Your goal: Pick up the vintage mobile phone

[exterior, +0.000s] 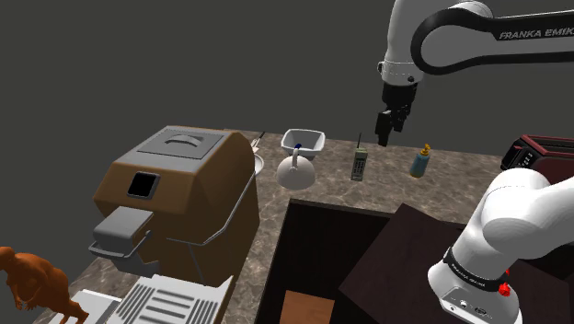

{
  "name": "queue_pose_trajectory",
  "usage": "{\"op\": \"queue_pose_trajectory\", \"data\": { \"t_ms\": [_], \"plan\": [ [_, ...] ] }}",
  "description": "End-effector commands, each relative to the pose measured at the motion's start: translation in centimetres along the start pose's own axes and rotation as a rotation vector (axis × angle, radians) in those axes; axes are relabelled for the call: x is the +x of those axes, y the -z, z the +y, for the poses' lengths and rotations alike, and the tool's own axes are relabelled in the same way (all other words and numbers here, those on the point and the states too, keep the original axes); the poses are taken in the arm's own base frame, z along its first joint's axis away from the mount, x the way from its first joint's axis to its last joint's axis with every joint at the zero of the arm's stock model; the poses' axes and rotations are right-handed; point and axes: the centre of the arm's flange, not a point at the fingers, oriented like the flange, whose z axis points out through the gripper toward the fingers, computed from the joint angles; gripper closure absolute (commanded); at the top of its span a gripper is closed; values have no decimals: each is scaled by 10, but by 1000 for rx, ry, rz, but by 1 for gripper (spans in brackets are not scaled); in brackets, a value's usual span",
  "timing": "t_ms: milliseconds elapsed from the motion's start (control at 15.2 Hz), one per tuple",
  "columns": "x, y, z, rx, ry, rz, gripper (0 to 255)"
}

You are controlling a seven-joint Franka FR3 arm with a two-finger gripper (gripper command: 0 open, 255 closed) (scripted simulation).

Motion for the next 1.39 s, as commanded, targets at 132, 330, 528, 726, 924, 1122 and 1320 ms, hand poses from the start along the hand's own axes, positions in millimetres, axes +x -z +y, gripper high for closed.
{"op": "queue_pose_trajectory", "data": {
  "t_ms": [132, 330, 528, 726, 924, 1122, 1320],
  "plan": [
    [17, -14, 16, 11, -27, -3, 0],
    [42, -36, 41, 27, -67, -8, 0],
    [66, -59, 67, 44, -107, -13, 0],
    [88, -82, 93, 60, -147, -18, 0],
    [109, -105, 120, 76, -187, -22, 0],
    [129, -129, 147, 93, -227, -27, 0],
    [148, -154, 175, 109, -267, -32, 0]
  ]
}}
